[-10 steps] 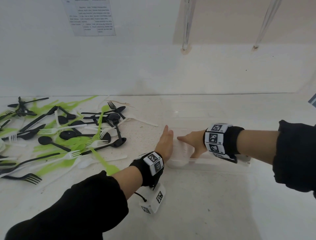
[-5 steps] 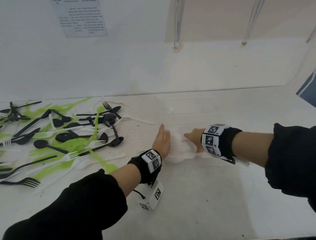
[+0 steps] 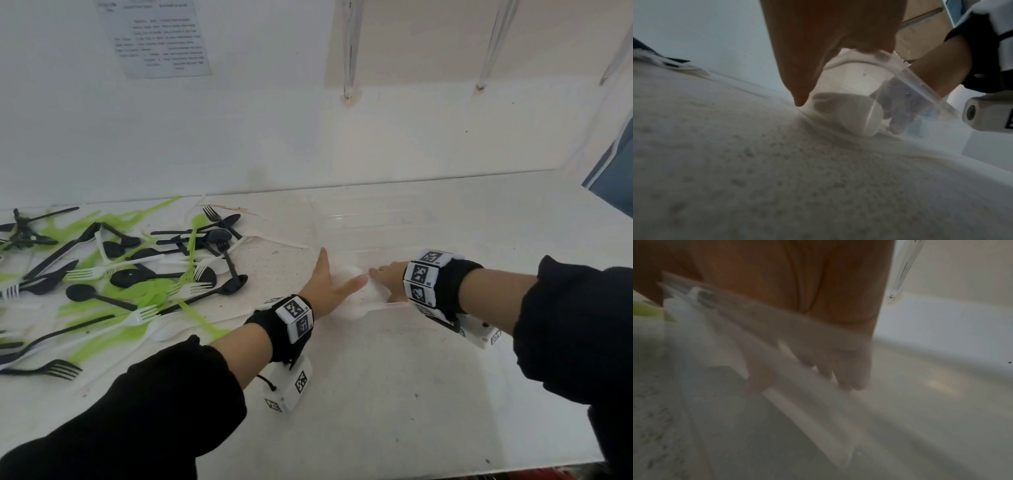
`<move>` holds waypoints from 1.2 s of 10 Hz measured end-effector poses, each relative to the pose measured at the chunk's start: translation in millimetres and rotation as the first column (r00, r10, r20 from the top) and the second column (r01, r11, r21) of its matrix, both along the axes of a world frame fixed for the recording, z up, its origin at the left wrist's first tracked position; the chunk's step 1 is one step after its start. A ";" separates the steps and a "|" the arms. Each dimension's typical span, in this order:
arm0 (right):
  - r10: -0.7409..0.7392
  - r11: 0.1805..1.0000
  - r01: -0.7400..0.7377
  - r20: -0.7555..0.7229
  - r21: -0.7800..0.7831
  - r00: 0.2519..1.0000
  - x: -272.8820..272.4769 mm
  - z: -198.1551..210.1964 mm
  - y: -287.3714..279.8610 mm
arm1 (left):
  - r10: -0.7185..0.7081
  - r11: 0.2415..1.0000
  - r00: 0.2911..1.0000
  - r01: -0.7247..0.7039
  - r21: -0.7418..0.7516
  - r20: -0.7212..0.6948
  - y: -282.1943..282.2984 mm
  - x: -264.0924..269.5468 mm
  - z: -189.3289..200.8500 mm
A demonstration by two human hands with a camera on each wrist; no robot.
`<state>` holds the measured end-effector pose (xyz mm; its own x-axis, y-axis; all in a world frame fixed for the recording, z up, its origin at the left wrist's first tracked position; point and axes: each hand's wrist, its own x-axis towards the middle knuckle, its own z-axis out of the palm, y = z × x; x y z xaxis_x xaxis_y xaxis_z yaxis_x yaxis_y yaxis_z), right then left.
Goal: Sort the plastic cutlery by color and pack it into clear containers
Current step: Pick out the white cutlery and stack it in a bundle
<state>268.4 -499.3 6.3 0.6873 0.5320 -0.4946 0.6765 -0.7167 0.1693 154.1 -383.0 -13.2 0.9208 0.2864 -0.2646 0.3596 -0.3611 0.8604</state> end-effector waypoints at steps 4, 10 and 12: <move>0.164 0.982 -0.156 0.076 -0.104 0.984 25.1 -30.9 13.5 | -0.107 0.994 0.991 0.106 -0.020 -0.078 8.4 -7.2 -5.6; 0.167 0.980 -0.153 -0.111 0.128 0.980 -17.2 14.3 4.4 | -0.112 0.992 0.987 0.119 0.050 -0.117 6.6 -10.1 3.6; 0.160 0.983 -0.152 -0.065 0.105 0.985 -10.7 10.7 -1.8 | -0.159 0.973 0.972 0.184 0.139 -0.171 14.2 -11.4 6.7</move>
<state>257.7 -501.1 17.0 0.5559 0.6786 -0.4800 0.7893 -0.6120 0.0489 142.7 -368.8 -6.5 0.9099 0.1760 -0.3757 0.4072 -0.5521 0.7275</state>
